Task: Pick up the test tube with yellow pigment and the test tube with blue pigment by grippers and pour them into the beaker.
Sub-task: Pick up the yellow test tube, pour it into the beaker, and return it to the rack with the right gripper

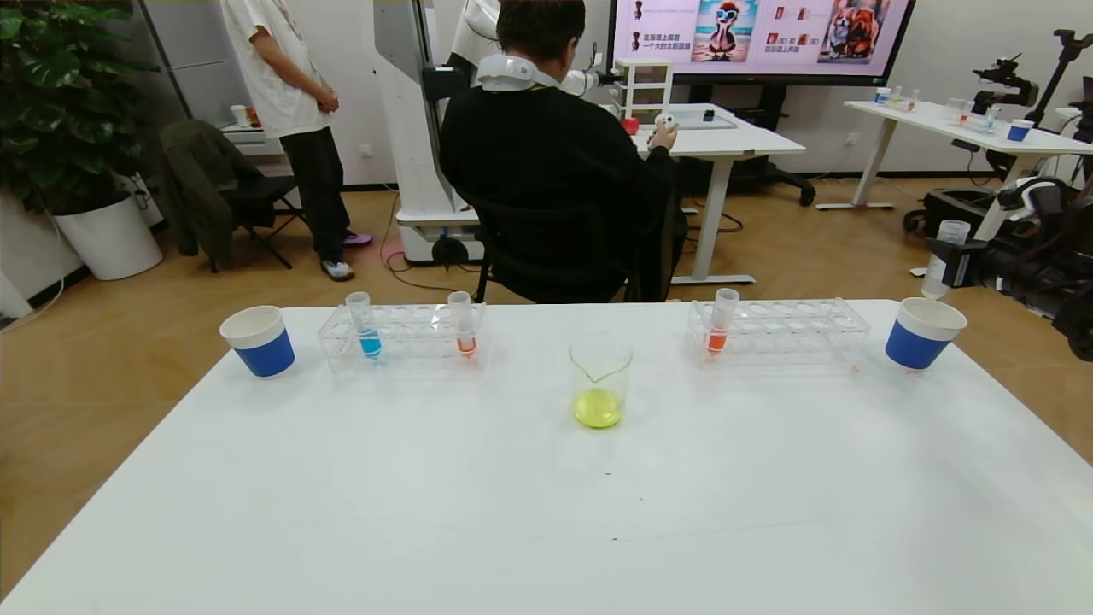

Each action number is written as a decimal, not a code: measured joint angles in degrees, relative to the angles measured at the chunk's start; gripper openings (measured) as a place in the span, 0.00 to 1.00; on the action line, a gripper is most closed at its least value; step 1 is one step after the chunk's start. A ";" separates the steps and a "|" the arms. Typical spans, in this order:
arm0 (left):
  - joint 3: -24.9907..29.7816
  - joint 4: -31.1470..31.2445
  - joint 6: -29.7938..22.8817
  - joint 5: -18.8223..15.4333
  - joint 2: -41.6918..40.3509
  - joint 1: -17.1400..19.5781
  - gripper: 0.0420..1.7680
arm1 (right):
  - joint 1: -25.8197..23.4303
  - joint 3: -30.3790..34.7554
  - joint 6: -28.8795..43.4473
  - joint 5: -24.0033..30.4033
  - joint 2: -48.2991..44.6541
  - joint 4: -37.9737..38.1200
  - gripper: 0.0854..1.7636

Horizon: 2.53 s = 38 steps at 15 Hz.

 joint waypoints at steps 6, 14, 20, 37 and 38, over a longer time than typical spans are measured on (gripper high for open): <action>0.00 0.00 0.02 0.01 0.00 0.00 0.99 | -0.35 -5.75 0.09 0.09 6.12 -0.22 0.24; 0.00 0.00 0.00 0.00 0.00 0.00 0.99 | -1.32 -5.51 0.15 0.27 11.76 -3.62 0.25; 0.00 -0.02 0.02 0.00 0.00 0.00 0.99 | -1.23 -5.25 2.45 0.13 12.02 -6.01 0.98; 0.00 -0.02 0.02 0.00 0.00 0.00 0.99 | 20.32 -0.11 7.41 -8.17 -7.47 -1.52 0.98; 0.00 0.00 0.02 0.00 0.00 0.00 0.99 | 21.00 2.02 7.44 -8.17 -10.31 -1.52 0.98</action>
